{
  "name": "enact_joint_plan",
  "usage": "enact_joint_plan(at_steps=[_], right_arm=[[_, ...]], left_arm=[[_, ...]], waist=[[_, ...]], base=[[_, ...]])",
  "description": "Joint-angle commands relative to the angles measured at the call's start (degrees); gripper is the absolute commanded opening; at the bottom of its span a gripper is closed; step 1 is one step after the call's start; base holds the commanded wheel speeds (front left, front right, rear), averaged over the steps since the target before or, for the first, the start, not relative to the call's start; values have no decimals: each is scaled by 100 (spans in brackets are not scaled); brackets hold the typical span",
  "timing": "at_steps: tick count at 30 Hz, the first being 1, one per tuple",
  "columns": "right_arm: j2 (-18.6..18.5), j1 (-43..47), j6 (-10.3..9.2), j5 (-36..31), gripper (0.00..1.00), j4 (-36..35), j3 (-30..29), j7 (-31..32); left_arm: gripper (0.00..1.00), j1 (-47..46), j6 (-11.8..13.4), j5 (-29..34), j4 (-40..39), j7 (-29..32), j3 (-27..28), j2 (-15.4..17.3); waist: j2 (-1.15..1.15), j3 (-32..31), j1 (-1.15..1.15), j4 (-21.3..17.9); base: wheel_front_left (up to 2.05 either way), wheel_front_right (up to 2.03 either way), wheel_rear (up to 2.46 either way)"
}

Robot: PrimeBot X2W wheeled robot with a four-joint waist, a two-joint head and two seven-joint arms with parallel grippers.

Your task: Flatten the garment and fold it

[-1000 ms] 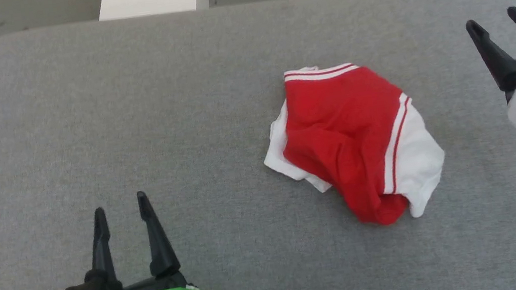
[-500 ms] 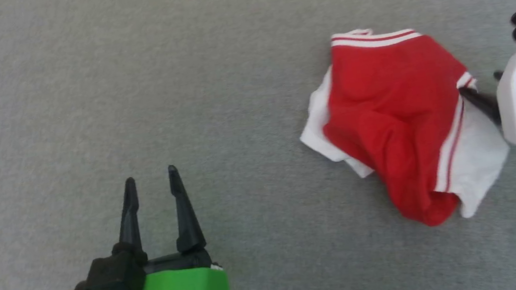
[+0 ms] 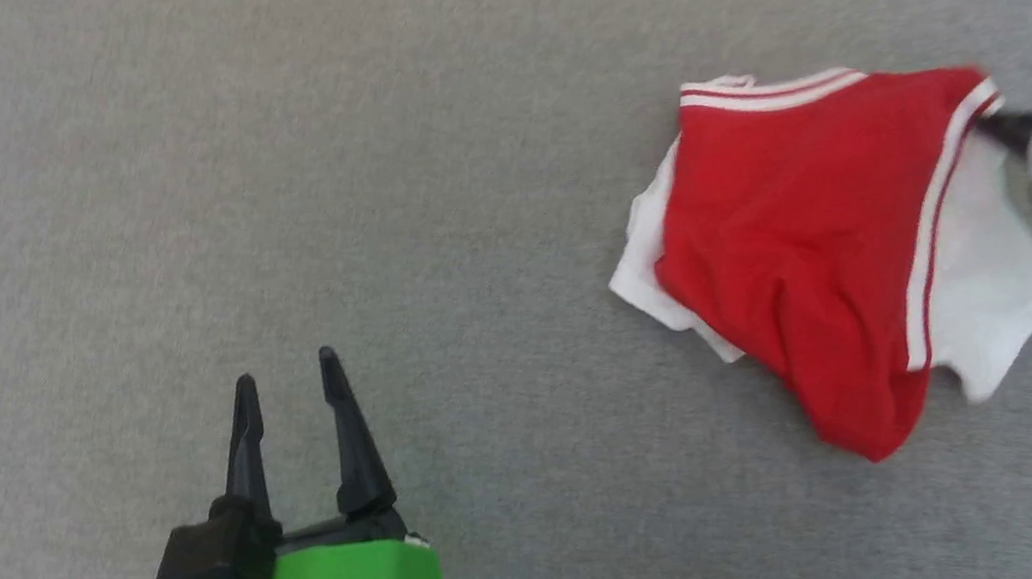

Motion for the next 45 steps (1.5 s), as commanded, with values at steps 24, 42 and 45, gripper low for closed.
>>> enact_joint_plan(at_steps=[24,42,45], right_arm=[[-466,518,-8,-1788,100,1057,-1233,-2052],[1692,2951,-8,-2346,100,-1865,-2310,-4219],[2345,3606,-8,-2587,100,-2185,-2397,-4596]], left_arm=[[100,-228,-70,59,230,-26,-135,-32],[100,400,-289,264,-69,-26,118,180],[100,562,-267,329,-46,-26,130,211]], waist=[[0,-21,0,-238],[0,-1039,0,-859],[0,-1089,0,-961]], base=[[0,0,0],[0,0,0],[0,0,0]])
